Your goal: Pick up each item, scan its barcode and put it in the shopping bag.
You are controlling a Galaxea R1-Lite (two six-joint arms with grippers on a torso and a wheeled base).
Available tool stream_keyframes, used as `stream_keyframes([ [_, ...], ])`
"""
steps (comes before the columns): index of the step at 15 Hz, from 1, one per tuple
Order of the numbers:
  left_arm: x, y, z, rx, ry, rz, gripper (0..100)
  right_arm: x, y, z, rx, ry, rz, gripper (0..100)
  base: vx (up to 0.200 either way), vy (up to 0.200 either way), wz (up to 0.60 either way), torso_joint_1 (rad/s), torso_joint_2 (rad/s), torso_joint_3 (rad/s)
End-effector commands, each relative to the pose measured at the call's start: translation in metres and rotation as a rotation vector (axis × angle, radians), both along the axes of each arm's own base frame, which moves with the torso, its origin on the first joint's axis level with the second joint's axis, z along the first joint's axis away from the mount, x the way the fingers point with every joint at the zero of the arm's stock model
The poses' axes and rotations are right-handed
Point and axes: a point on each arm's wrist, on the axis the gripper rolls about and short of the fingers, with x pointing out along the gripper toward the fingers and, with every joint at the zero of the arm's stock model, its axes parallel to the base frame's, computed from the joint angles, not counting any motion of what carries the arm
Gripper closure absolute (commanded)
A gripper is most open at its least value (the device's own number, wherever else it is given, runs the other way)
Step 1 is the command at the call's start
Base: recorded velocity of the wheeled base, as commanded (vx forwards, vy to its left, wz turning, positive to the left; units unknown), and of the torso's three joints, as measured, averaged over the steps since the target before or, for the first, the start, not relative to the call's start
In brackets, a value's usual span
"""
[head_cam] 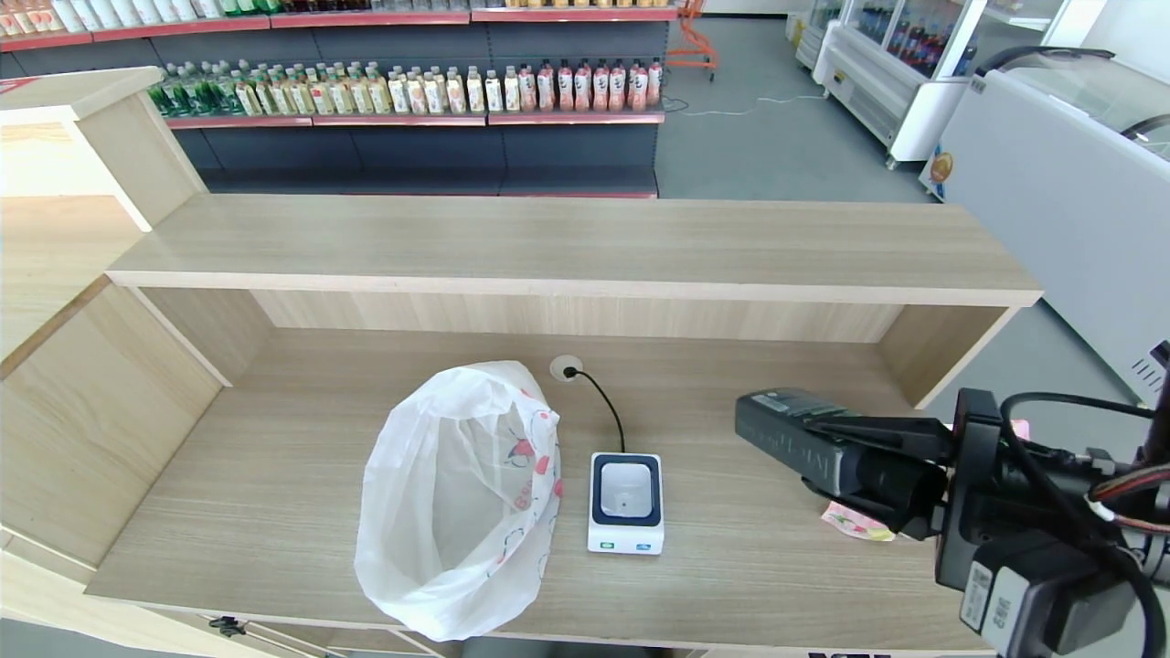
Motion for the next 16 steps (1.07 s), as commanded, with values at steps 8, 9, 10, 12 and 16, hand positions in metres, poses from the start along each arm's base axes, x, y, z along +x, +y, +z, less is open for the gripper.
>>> stream_keyframes([
  [8, 0.0, 0.0, 0.0, 0.0, 0.0, 0.001, 0, 0.008, -0.046, -0.009, 0.857, 1.145, -0.425, 100, 0.0, 0.0, 0.0, 0.0, 0.0, 0.0],
  [9, 0.0, 0.0, 0.0, 0.0, 0.0, 0.001, 0, 0.008, -0.046, -0.009, 0.863, 1.153, -0.428, 100, 0.0, 0.0, 0.0, 0.0, 0.0, 0.0],
  [10, 0.0, 0.0, 0.0, 0.0, 0.0, 0.001, 0, 0.015, -0.046, -0.012, 1.03, 1.348, -0.479, 100, 0.0, 0.0, 0.0, 0.0, 0.0, 0.0],
  [12, 0.0, 0.0, 0.0, 0.0, 0.0, 0.001, 0, 0.039, -0.042, -0.025, 1.125, 1.448, -0.498, 100, 0.0, 0.0, 0.0, 0.0, 0.0, 0.0],
  [16, 0.0, 0.0, 0.0, 0.0, 0.0, 0.001, 0, 0.096, -0.03, -0.053, 1.334, 1.397, -0.526, 100, 0.0, 0.0, 0.0, 0.0, 0.0, 0.0],
])
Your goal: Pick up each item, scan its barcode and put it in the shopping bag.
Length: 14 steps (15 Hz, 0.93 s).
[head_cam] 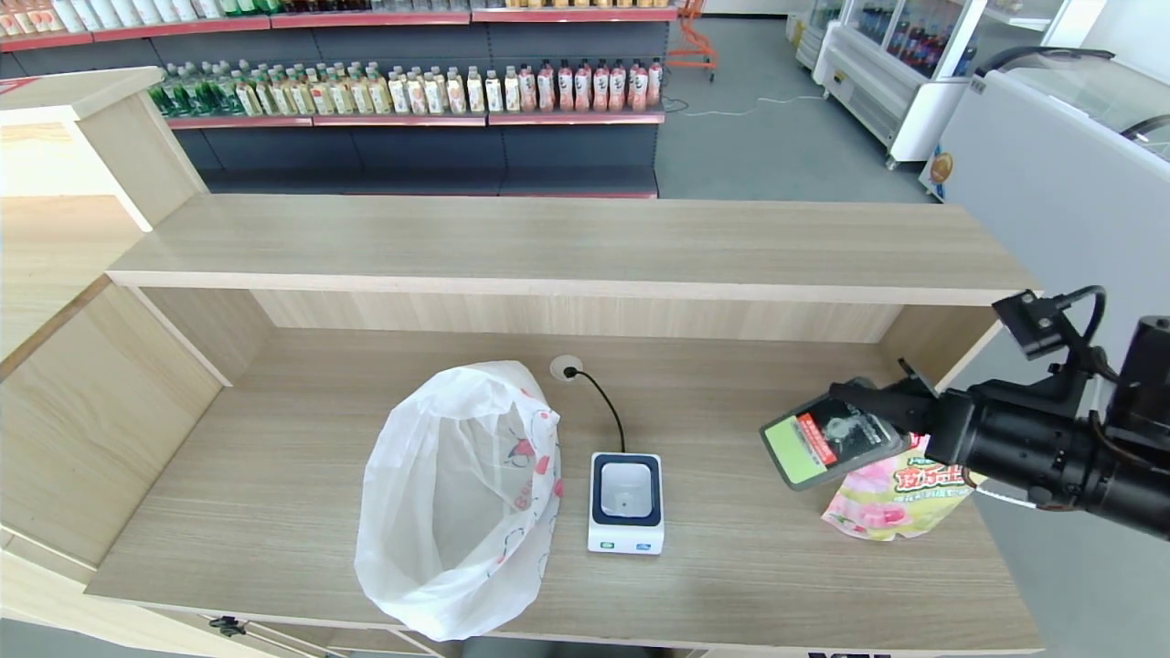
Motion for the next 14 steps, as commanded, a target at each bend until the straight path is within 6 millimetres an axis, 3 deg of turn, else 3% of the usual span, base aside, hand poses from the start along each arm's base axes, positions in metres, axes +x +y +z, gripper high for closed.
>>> stream_keyframes([
  [1, 0.0, 0.0, 0.0, 0.0, 0.0, 0.0, 0, 0.037, 0.013, -0.037, 0.044, 0.108, -0.05, 100, 0.0, 0.0, 0.0, 0.0, 0.0, 0.0],
  [8, 0.0, 0.0, 0.0, 0.0, 0.0, 0.0, 0, 0.035, 0.037, -0.046, 0.031, 0.141, 0.027, 100, 0.0, 0.0, 0.0, 0.0, 0.0, 0.0],
  [14, 0.0, 0.0, 0.0, 0.003, 0.0, 0.0, 0, 0.039, 0.046, -0.049, 0.029, 0.143, 0.05, 100, 0.0, 0.0, 0.0, 0.0, 0.0, 0.0],
])
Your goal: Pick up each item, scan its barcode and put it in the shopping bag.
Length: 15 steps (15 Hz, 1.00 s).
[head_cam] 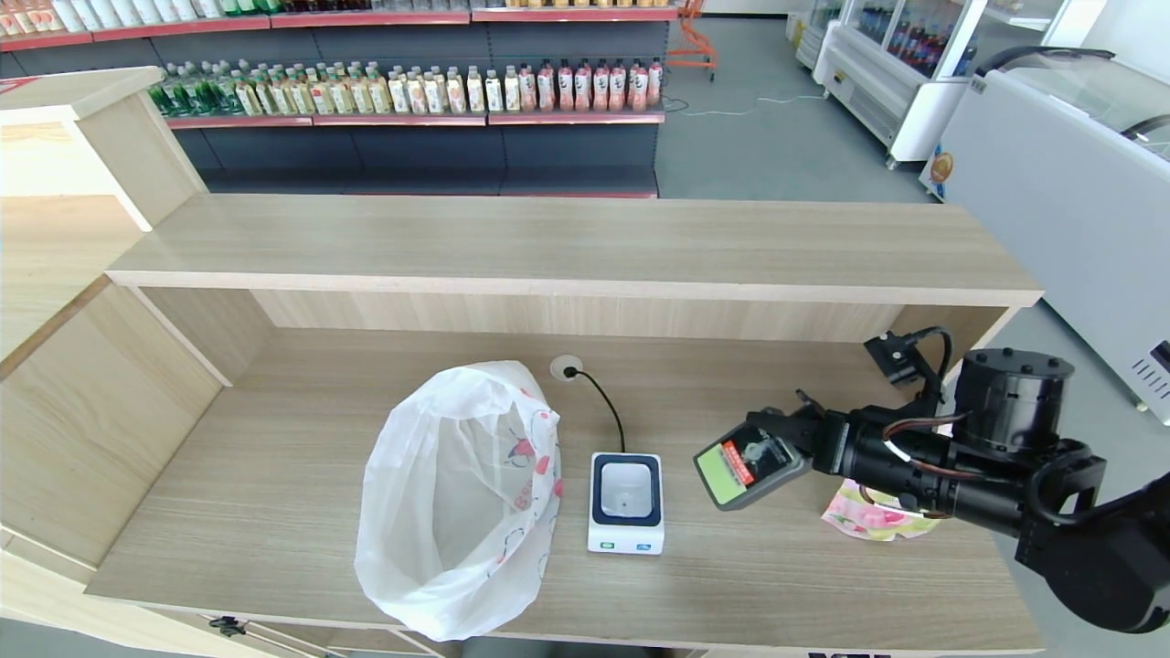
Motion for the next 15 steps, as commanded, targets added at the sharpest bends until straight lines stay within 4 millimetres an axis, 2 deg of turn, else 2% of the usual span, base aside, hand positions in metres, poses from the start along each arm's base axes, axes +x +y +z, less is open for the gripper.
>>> stream_keyframes([
  [1, 0.0, 0.0, 0.0, -0.001, 0.0, 0.0, 0, 0.003, 0.004, -0.003, -0.002, 0.005, 0.011, 100, 0.0, 0.0, 0.0, 0.0, 0.0, 0.0],
  [6, 0.0, 0.0, 0.0, -0.002, 0.0, 0.0, 0, 0.003, 0.016, -0.007, -0.014, 0.014, 0.012, 100, 0.0, 0.2, 0.0, -0.002, 0.0, 0.001],
  [8, 0.0, 0.0, 0.0, -0.002, 0.0, 0.0, 0, 0.01, 0.022, -0.012, -0.027, 0.015, 0.0, 100, 0.0, 0.2, 0.0, 0.017, 0.01, -0.007],
  [11, 0.0, 0.0, 0.0, -0.001, 0.0, 0.0, 0, 0.024, 0.031, -0.018, -0.04, 0.008, -0.008, 100, 0.0, 0.0, 0.0, 0.0, 0.0, 0.0],
  [14, 0.0, 0.0, 0.0, -0.001, 0.0, 0.0, 0, 0.03, 0.035, -0.04, -0.13, 0.008, -0.004, 100, 0.0, 0.0, 0.0, 0.0, 0.0, 0.0],
  [15, 0.0, 0.0, 0.0, -0.001, 0.0, 0.0, 0, 0.03, 0.035, -0.04, -0.131, 0.007, -0.005, 100, 0.0, 0.0, 0.0, 0.0, 0.0, 0.0],
])
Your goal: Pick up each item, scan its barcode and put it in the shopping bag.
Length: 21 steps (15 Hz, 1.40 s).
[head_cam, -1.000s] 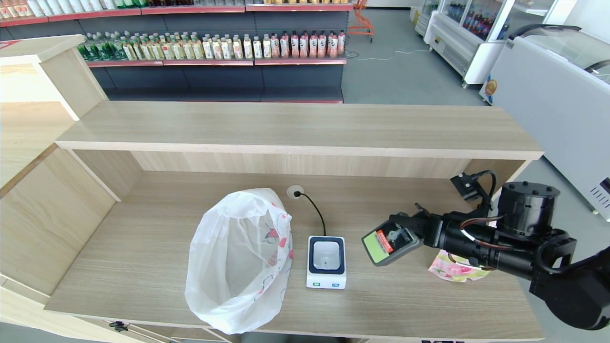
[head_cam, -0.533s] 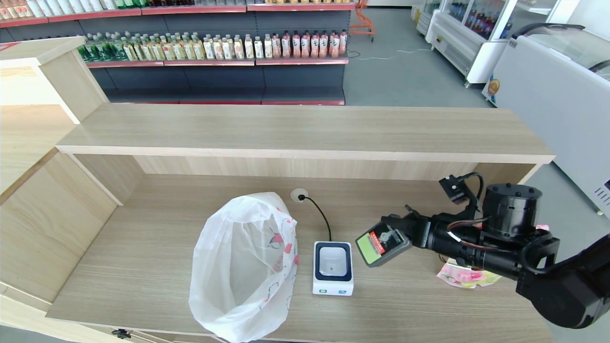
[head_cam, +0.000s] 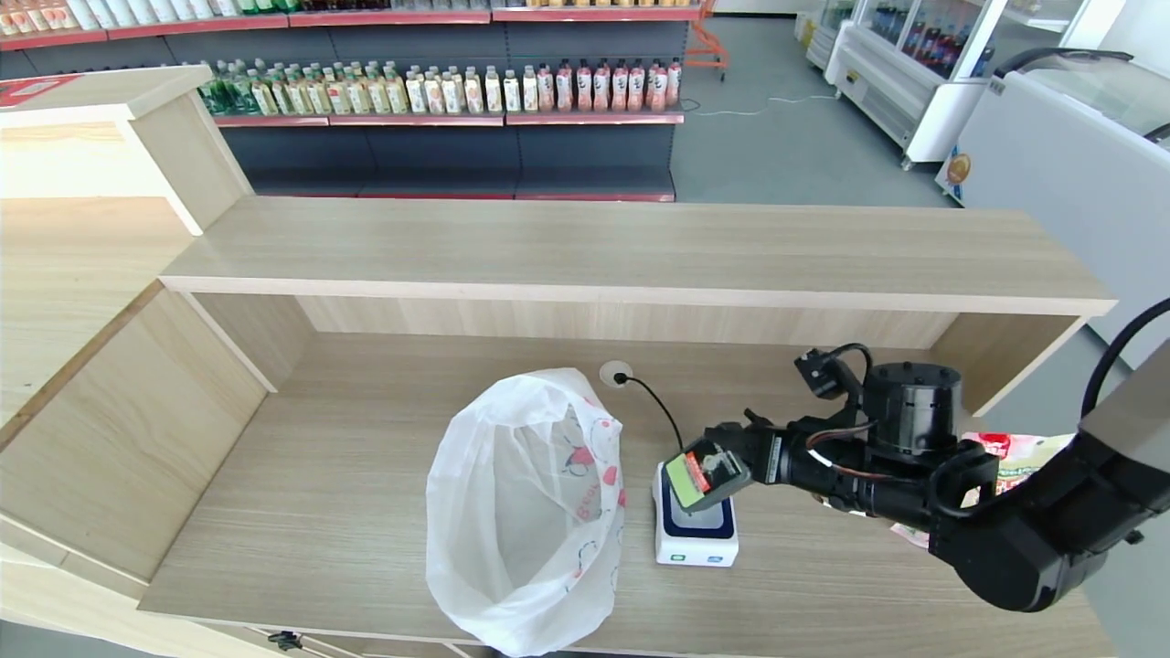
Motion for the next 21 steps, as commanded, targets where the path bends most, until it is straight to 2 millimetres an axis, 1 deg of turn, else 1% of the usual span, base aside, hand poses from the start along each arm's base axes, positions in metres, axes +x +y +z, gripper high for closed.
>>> stream_keyframes([
  [1, 0.0, 0.0, 0.0, 0.0, -0.001, 0.0, 0, 0.006, 0.007, -0.021, -0.021, 0.018, 0.013, 100, 0.0, 0.0, 0.0, 0.0, 0.0, 0.0],
  [3, 0.0, 0.0, 0.0, 0.0, -0.001, 0.0, 0, 0.009, 0.012, -0.033, -0.021, 0.013, 0.026, 100, 0.0, 0.0, 0.0, 0.0, 0.0, 0.0],
  [4, 0.0, 0.0, 0.0, 0.0, -0.001, 0.0, 0, 0.011, 0.014, -0.035, -0.022, 0.015, 0.028, 100, 0.0, 0.0, 0.0, 0.0, 0.0, 0.0],
  [8, 0.0, 0.0, 0.0, 0.0, -0.001, 0.0, 0, 0.026, 0.024, -0.039, -0.015, -0.003, 0.037, 100, 0.0, 0.0, 0.0, 0.0, 0.0, 0.0],
  [12, 0.0, 0.0, 0.0, 0.002, -0.001, 0.0, 0, 0.025, 0.024, -0.043, -0.031, 0.0, 0.039, 100, 0.0, 0.0, 0.0, 0.0, 0.0, 0.0],
  [16, 0.0, 0.0, 0.0, 0.002, -0.001, 0.0, 0, 0.022, 0.022, -0.042, -0.039, -0.006, 0.028, 100, 0.0, 0.0, 0.0, 0.0, 0.0, 0.0],
  [21, 0.0, 0.0, 0.0, 0.006, -0.001, 0.0, 0, 0.016, 0.019, -0.031, -0.052, -0.042, 0.033, 100, 0.0, 0.0, 0.0, 0.0, 0.0, 0.0],
])
